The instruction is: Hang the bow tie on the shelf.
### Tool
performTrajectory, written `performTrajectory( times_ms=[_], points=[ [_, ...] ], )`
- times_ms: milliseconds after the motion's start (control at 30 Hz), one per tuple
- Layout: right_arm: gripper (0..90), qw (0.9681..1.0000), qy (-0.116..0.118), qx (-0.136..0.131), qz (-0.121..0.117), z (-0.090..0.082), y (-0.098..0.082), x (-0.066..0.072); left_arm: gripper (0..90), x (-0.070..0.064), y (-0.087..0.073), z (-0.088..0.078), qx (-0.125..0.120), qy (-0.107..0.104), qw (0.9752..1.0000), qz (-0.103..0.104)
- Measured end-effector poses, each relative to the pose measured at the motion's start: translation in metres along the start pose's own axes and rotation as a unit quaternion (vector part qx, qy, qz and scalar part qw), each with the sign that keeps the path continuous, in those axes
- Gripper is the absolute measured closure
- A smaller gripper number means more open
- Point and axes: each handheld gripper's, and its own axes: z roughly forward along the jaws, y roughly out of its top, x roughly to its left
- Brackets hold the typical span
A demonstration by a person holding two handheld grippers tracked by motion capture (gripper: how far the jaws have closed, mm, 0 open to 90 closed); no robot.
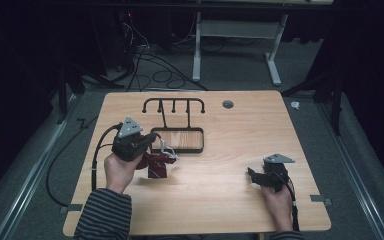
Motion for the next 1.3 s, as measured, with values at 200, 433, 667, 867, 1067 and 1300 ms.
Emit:
performTrajectory(
  times_ms=[200, 433, 667, 867, 1067, 1300],
  points=[
    [28.0, 1.0000, 0.000, 0.000, 0.000, 0.000, 0.000, 0.000, 90.0, 0.000, 0.009, 0.002, -0.006, -0.008, 0.9999, 0.001],
    [28.0, 1.0000, 0.000, 0.000, 0.000, 0.000, 0.000, 0.000, 90.0, 0.001, 0.019, 0.005, -0.012, -0.013, 0.9998, 0.008],
    [28.0, 1.0000, 0.000, 0.000, 0.000, 0.000, 0.000, 0.000, 90.0, 0.003, 0.027, 0.010, -0.013, -0.018, 0.9997, 0.006],
    [28.0, 1.0000, 0.000, 0.000, 0.000, 0.000, 0.000, 0.000, 90.0, 0.006, 0.034, 0.014, -0.010, -0.026, 0.9996, 0.004],
    [28.0, 1.0000, 0.000, 0.000, 0.000, 0.000, 0.000, 0.000, 90.0, 0.006, 0.040, 0.017, -0.010, -0.034, 0.9993, 0.006],
    [28.0, 1.0000, 0.000, 0.000, 0.000, 0.000, 0.000, 0.000, 90.0, 0.007, 0.047, 0.025, -0.007, -0.044, 0.9990, 0.005]
  ],
)
